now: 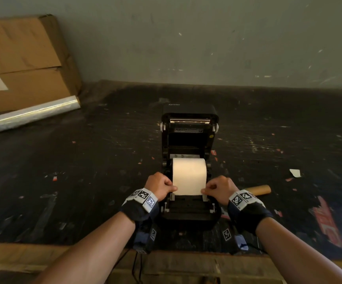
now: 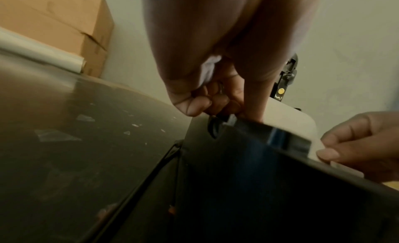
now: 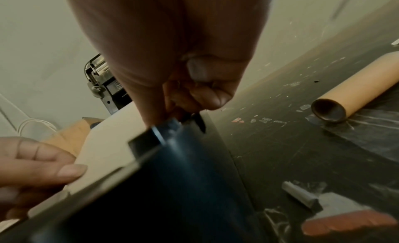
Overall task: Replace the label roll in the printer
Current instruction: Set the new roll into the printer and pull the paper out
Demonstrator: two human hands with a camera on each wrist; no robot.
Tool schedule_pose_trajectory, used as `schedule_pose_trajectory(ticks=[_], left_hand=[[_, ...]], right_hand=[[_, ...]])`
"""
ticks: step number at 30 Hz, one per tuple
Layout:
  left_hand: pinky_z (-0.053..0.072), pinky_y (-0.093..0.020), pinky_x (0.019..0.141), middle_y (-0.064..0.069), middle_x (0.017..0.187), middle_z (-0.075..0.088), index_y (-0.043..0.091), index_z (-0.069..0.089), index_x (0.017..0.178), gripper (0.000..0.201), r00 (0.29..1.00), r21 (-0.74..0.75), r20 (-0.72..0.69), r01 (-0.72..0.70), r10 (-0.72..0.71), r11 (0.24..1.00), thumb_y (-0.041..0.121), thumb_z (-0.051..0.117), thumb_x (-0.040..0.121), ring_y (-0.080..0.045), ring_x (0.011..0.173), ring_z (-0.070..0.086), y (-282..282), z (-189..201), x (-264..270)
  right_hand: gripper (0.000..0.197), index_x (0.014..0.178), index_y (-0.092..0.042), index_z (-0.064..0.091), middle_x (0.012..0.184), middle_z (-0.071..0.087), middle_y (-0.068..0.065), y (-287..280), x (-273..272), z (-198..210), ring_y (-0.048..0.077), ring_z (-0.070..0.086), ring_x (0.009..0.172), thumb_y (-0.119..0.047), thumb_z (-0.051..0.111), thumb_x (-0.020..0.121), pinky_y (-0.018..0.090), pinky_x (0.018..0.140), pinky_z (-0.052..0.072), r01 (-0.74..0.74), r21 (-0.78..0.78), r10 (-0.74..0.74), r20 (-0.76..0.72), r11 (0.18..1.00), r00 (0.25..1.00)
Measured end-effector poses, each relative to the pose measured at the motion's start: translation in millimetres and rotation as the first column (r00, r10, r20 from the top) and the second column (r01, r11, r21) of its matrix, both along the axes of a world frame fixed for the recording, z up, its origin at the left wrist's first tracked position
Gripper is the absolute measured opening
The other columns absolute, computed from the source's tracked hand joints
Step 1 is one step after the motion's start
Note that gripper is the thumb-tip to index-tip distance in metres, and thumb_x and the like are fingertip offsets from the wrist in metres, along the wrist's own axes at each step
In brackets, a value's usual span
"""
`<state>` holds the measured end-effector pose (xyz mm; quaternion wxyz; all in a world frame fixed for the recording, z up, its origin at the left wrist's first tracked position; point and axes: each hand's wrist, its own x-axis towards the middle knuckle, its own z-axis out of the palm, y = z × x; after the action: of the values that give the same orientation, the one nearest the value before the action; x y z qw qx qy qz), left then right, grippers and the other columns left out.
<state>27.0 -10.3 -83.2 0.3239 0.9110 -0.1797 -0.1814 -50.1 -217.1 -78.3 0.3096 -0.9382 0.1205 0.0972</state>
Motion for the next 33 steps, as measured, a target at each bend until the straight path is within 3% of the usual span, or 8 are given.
schedule_pose_trajectory(ticks=[6, 13, 17, 23, 30, 33], left_hand=[[0.040, -0.022, 0.070, -0.010, 0.097, 0.074, 0.005, 0.074, 0.091, 0.026, 0.997, 0.049, -0.057, 0.051, -0.048, 0.998, 0.028, 0.071, 0.080, -0.012, 0.077, 0.059, 0, 3, 6], [0.044, -0.024, 0.078, -0.009, 0.104, 0.072, 0.006, 0.073, 0.099, 0.028, 0.996, -0.009, -0.091, -0.008, 0.007, 1.000, 0.028, 0.070, 0.080, -0.018, 0.094, 0.065, 1, 0, 9], [0.041, -0.022, 0.072, -0.010, 0.101, 0.073, 0.006, 0.073, 0.096, 0.027, 0.996, 0.040, -0.080, 0.039, -0.036, 0.998, 0.028, 0.070, 0.080, -0.013, 0.082, 0.061, 1, 1, 9], [0.044, -0.023, 0.079, -0.008, 0.105, 0.072, 0.007, 0.072, 0.100, 0.029, 0.994, -0.007, -0.109, 0.024, -0.025, 1.000, 0.028, 0.071, 0.079, -0.018, 0.095, 0.066, 3, -2, 10], [0.041, -0.023, 0.076, -0.008, 0.104, 0.072, 0.006, 0.073, 0.096, 0.026, 0.992, 0.032, -0.113, 0.062, -0.058, 0.998, 0.026, 0.070, 0.080, -0.012, 0.085, 0.060, 2, 0, 11], [0.043, -0.023, 0.077, -0.008, 0.103, 0.072, 0.006, 0.073, 0.096, 0.027, 0.993, 0.022, -0.113, 0.046, -0.043, 0.999, 0.027, 0.071, 0.080, -0.015, 0.089, 0.064, 2, -2, 12]], right_hand=[[0.019, 0.084, -0.013, 0.069, 0.074, 0.057, -0.008, 0, 1, -1, 0.007, 0.055, 0.072, -0.030, 0.060, 0.087, 0.015, 0.058, 0.037, 0.011, 0.039, -0.011, 0.013, 0.999, 1.000], [0.020, 0.091, -0.012, 0.071, 0.087, 0.062, -0.002, 1, 5, -1, 0.011, 0.057, 0.080, -0.030, 0.063, 0.085, 0.015, 0.058, 0.038, 0.017, 0.007, -0.017, -0.042, 1.000, 0.999], [0.020, 0.087, -0.015, 0.070, 0.083, 0.062, -0.004, -3, 6, -3, 0.006, 0.055, 0.074, -0.034, 0.064, 0.084, 0.016, 0.060, 0.039, 0.031, 0.055, -0.029, -0.040, 0.998, 0.999], [0.019, 0.089, -0.012, 0.071, 0.086, 0.062, -0.003, -3, 8, -3, 0.006, 0.054, 0.074, -0.029, 0.063, 0.085, 0.015, 0.059, 0.037, -0.009, 0.048, 0.011, -0.051, 0.999, 0.999], [0.020, 0.089, -0.014, 0.071, 0.088, 0.063, -0.002, -5, 9, -4, 0.009, 0.057, 0.080, -0.031, 0.062, 0.085, 0.018, 0.061, 0.040, 0.007, 0.074, -0.003, -0.052, 0.997, 0.999], [0.021, 0.088, -0.011, 0.070, 0.087, 0.062, -0.001, -4, 10, -4, 0.012, 0.058, 0.082, -0.029, 0.060, 0.087, 0.018, 0.062, 0.040, -0.022, 0.047, 0.025, -0.064, 0.999, 0.998]])
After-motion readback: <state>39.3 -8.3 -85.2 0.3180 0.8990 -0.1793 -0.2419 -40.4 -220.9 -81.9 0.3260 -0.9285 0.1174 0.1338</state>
